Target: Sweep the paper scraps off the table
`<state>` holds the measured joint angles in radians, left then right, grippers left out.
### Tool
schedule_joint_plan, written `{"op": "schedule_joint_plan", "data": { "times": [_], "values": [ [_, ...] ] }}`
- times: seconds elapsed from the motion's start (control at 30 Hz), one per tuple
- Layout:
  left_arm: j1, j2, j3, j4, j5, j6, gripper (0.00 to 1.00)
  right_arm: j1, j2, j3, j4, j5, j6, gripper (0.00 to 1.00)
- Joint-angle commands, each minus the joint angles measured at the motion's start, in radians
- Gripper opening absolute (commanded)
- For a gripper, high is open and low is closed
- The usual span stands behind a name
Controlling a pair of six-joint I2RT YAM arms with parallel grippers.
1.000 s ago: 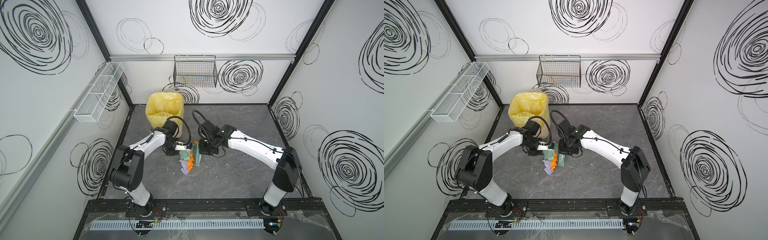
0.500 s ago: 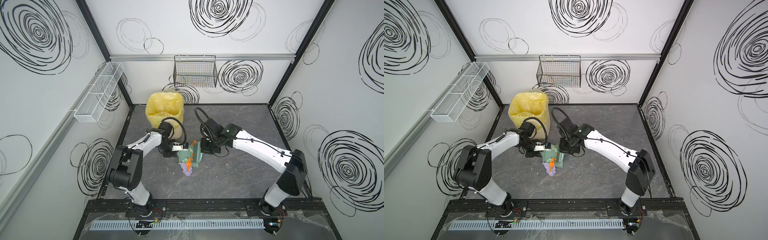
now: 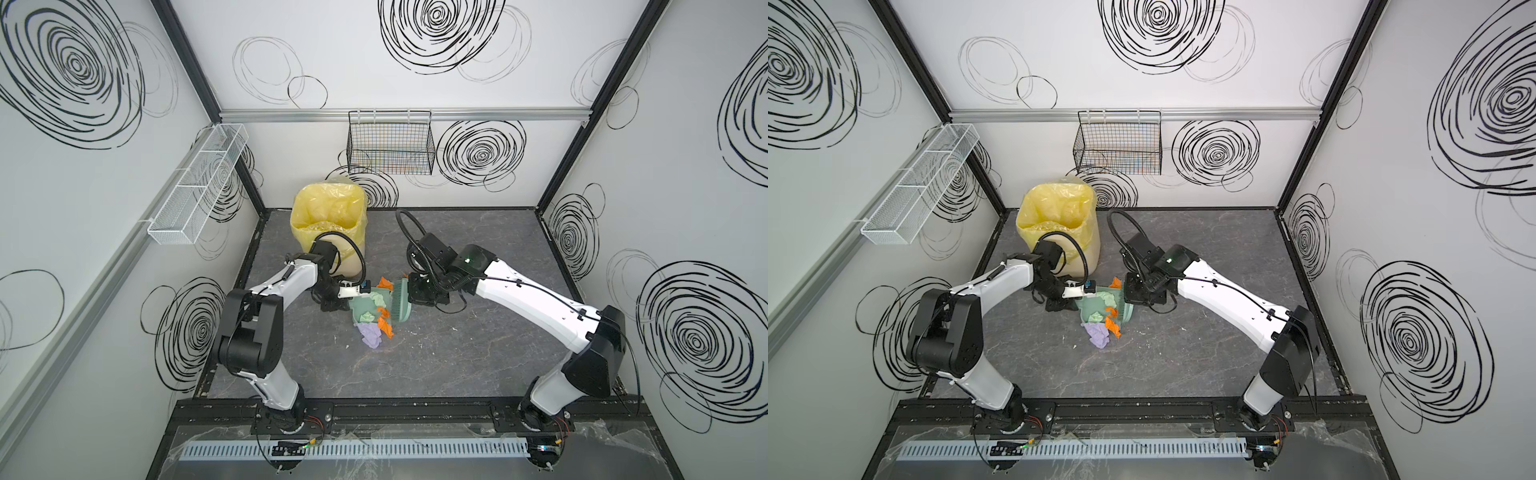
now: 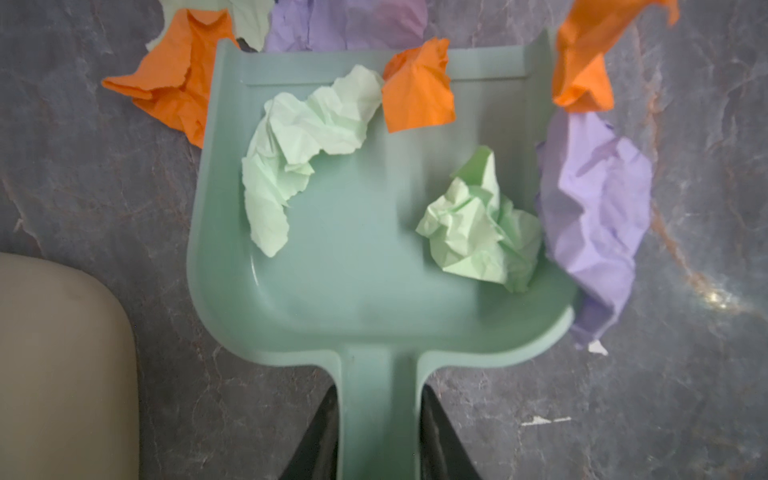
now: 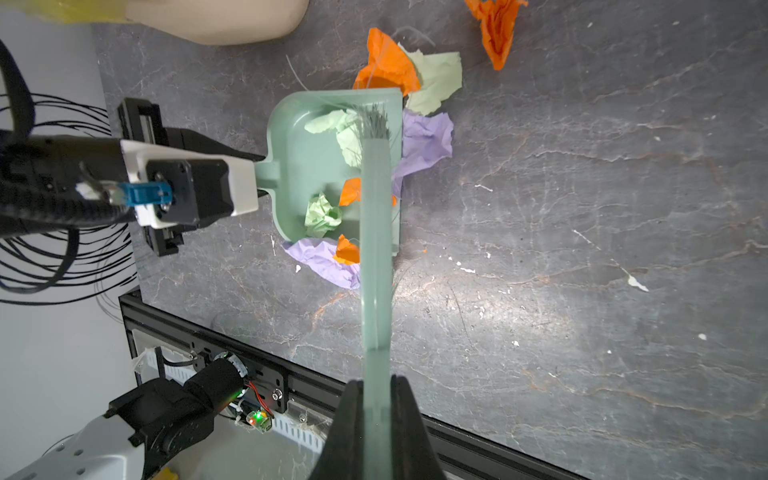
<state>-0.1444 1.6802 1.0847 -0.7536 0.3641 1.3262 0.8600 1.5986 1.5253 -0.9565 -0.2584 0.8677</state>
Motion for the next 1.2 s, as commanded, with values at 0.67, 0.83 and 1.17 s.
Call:
{"op": "schedule_joint_plan", "data": {
  "times": [0.67,0.83,1.17],
  "values": [
    [0.060,0.007,-0.028,-0.044,0.062,0.043,0.00,0.099,0.038,-0.152,0.380,-0.001,0.130,0.00],
    [0.075,-0.006,-0.032,-0.059,0.062,0.056,0.00,0.088,0.099,-0.082,0.313,0.075,0.085,0.00],
    [0.101,-0.031,-0.035,-0.082,0.056,0.072,0.00,0.036,0.035,-0.017,0.162,0.167,0.029,0.00]
  ]
}}
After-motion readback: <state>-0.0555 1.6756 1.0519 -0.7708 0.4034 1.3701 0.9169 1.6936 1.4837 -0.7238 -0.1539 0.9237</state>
